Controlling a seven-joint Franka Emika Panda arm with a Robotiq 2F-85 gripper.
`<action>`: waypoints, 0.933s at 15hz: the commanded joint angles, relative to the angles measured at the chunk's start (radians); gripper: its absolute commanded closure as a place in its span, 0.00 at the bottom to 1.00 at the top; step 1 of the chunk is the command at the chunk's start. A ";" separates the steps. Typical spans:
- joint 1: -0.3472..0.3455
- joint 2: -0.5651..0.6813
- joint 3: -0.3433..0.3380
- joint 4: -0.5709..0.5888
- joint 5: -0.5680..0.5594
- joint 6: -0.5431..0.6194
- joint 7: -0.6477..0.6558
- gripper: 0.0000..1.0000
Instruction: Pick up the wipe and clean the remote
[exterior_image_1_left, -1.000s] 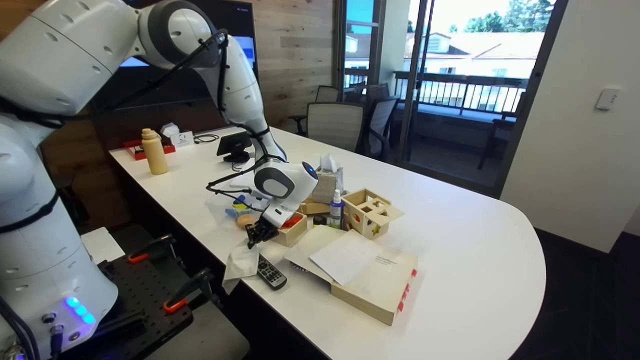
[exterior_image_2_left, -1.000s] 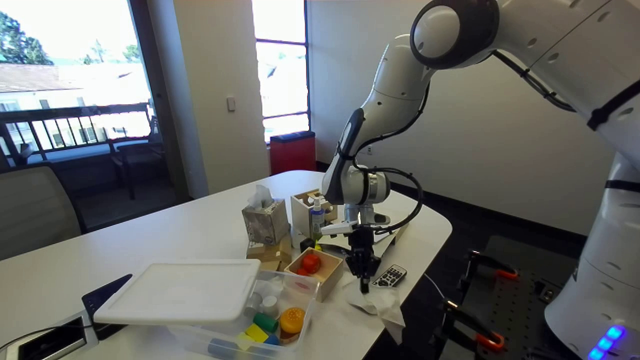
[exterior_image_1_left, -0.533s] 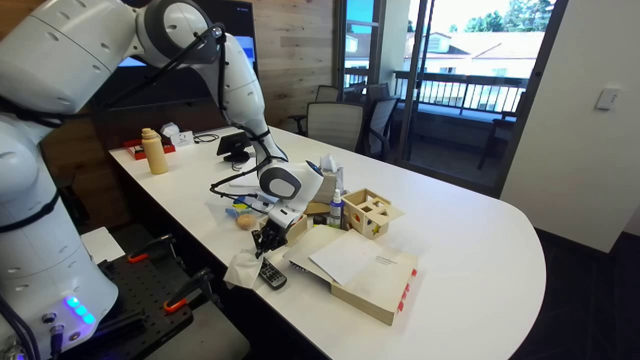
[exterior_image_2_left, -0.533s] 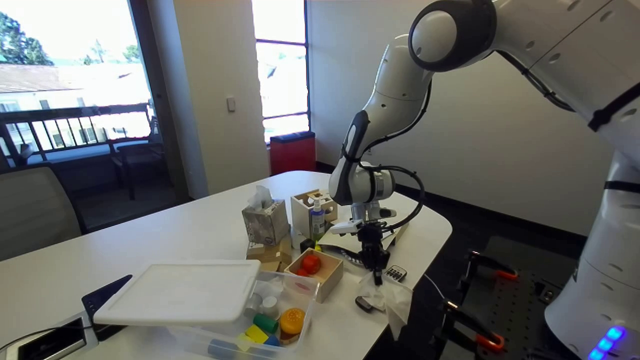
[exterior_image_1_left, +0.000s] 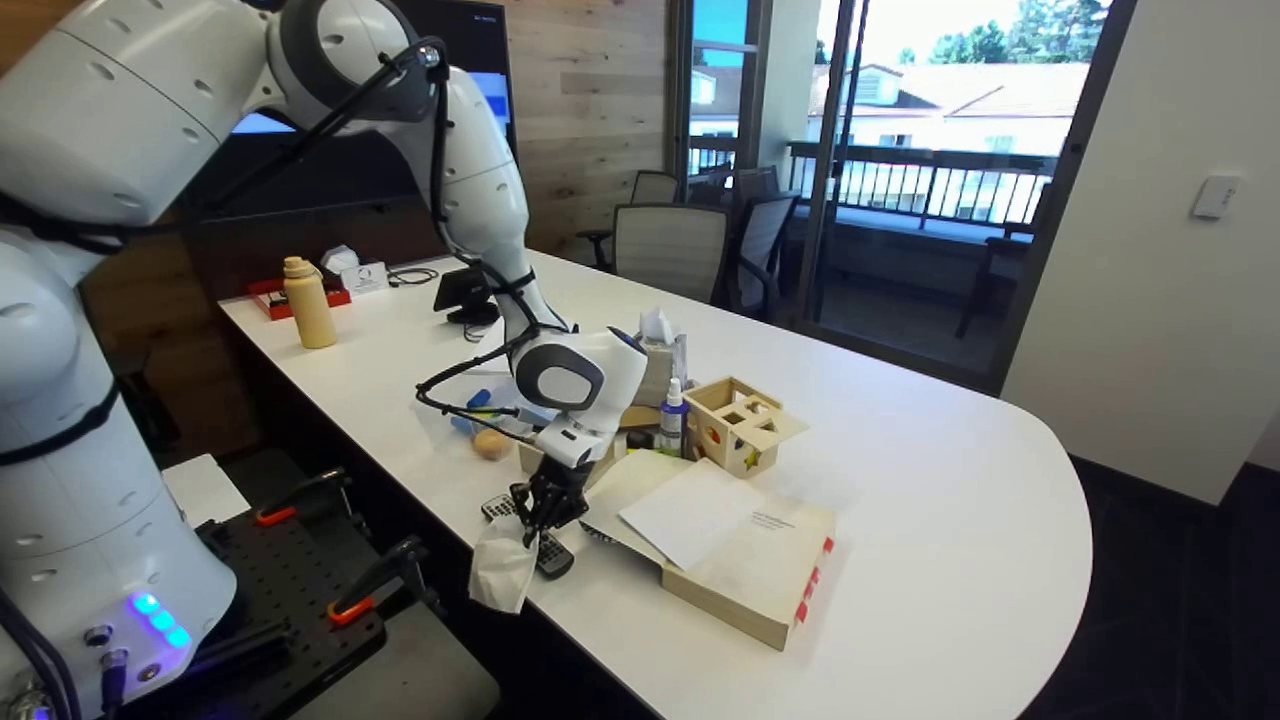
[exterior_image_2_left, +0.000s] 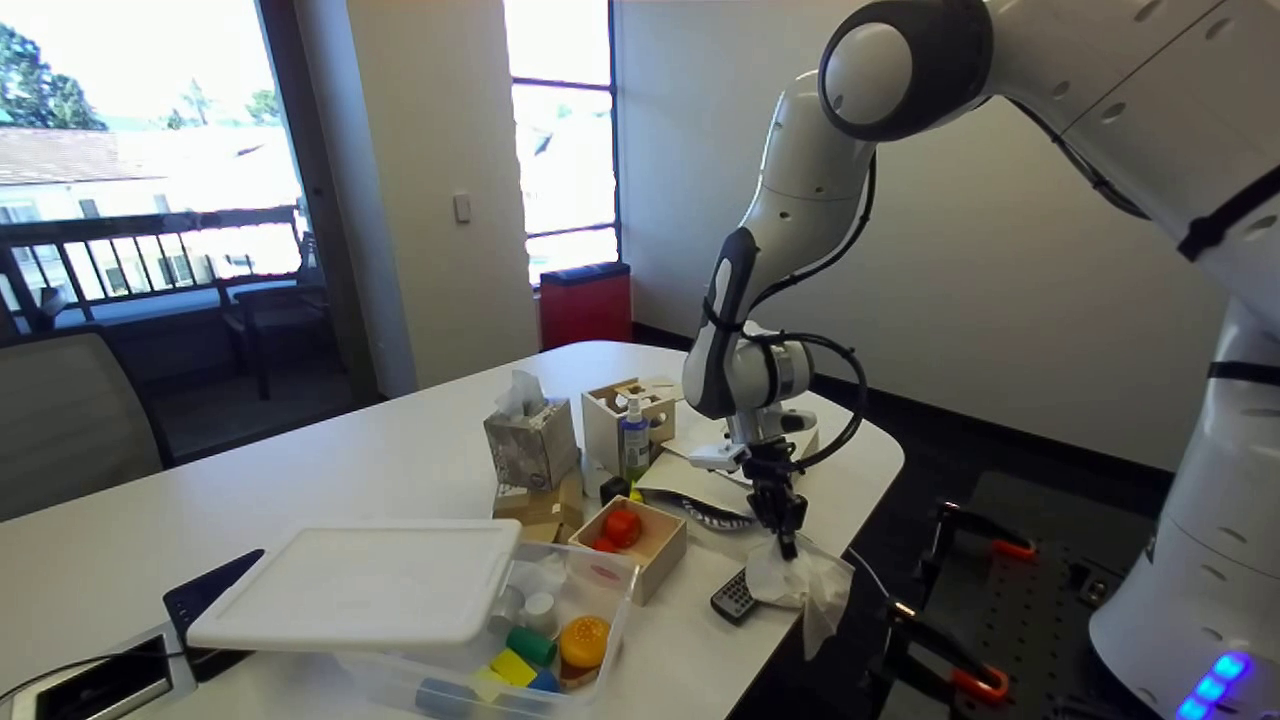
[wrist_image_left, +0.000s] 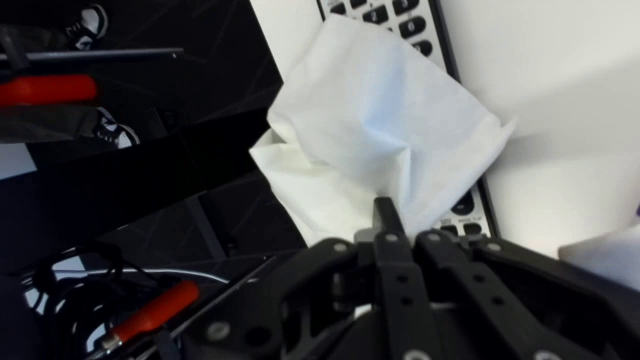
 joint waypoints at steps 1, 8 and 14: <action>0.040 -0.058 -0.044 -0.082 -0.067 0.076 0.093 1.00; 0.092 -0.104 -0.105 -0.146 -0.179 0.179 0.221 1.00; 0.080 -0.092 -0.037 -0.113 -0.180 0.247 0.200 1.00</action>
